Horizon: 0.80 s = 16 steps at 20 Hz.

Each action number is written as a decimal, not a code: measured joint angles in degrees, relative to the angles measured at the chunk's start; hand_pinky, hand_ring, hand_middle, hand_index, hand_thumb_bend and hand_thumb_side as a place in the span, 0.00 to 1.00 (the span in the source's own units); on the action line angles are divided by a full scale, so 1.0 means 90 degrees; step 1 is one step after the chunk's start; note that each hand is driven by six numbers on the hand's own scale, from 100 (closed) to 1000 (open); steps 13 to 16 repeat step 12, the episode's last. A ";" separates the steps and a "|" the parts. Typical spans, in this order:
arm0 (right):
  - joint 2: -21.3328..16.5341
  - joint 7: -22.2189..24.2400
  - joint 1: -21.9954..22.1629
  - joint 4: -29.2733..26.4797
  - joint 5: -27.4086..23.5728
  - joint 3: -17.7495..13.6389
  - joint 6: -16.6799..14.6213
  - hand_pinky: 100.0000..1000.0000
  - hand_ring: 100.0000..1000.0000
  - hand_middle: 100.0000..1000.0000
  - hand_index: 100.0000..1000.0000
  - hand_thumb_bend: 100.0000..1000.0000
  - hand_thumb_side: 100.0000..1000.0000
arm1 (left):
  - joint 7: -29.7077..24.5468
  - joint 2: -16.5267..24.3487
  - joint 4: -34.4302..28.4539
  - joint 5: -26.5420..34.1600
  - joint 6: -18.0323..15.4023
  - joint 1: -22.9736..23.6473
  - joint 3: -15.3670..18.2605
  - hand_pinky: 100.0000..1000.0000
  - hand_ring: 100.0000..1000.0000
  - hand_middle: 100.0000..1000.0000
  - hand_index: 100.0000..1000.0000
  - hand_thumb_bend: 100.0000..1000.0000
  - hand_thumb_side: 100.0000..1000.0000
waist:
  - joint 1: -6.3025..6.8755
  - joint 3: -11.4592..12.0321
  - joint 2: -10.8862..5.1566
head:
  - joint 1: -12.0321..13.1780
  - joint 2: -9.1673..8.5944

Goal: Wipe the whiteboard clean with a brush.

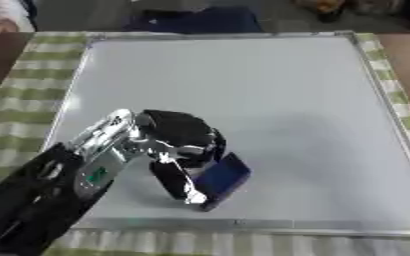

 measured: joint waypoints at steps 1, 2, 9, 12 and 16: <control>0.0000 0.0000 0.0001 0.0000 0.0000 0.0000 0.0000 0.59 0.48 0.38 0.31 0.00 0.79 | 0.0056 0.0001 -0.0053 -0.0076 0.0034 0.0013 0.0030 0.44 0.67 0.68 0.00 0.23 0.61 | 0.0000 0.0005 0.0000 | 0.0000 0.0000; 0.0000 0.0001 0.0001 0.0000 0.0000 0.0000 0.0001 0.59 0.48 0.38 0.31 0.00 0.79 | 0.0123 0.0002 -0.0135 -0.0149 0.0084 0.0029 0.0082 0.44 0.67 0.68 0.00 0.23 0.61 | -0.0001 0.0010 -0.0001 | 0.0000 0.0000; 0.0000 -0.0017 0.0048 0.0000 -0.0001 -0.0001 0.0002 0.59 0.48 0.38 0.31 0.00 0.79 | 0.0917 0.0213 -0.1461 -0.0588 0.0866 0.0300 0.0795 0.45 0.68 0.69 0.00 0.16 0.60 | -0.0014 0.0084 -0.0080 | -0.0054 0.0011; -0.0001 -0.0049 0.0057 0.0000 -0.0005 -0.0003 0.0005 0.59 0.48 0.38 0.31 0.00 0.79 | 0.1299 0.0383 -0.2145 -0.0696 0.1237 0.0563 0.1116 0.44 0.65 0.65 0.00 0.13 0.67 | -0.0013 0.0118 -0.0136 | -0.0093 0.0053; -0.0001 -0.0049 0.0057 0.0000 -0.0005 -0.0003 0.0005 0.59 0.48 0.38 0.31 0.00 0.79 | 0.1299 0.0383 -0.2145 -0.0696 0.1237 0.0563 0.1116 0.44 0.65 0.65 0.00 0.13 0.67 | -0.0013 0.0118 -0.0136 | -0.0093 0.0053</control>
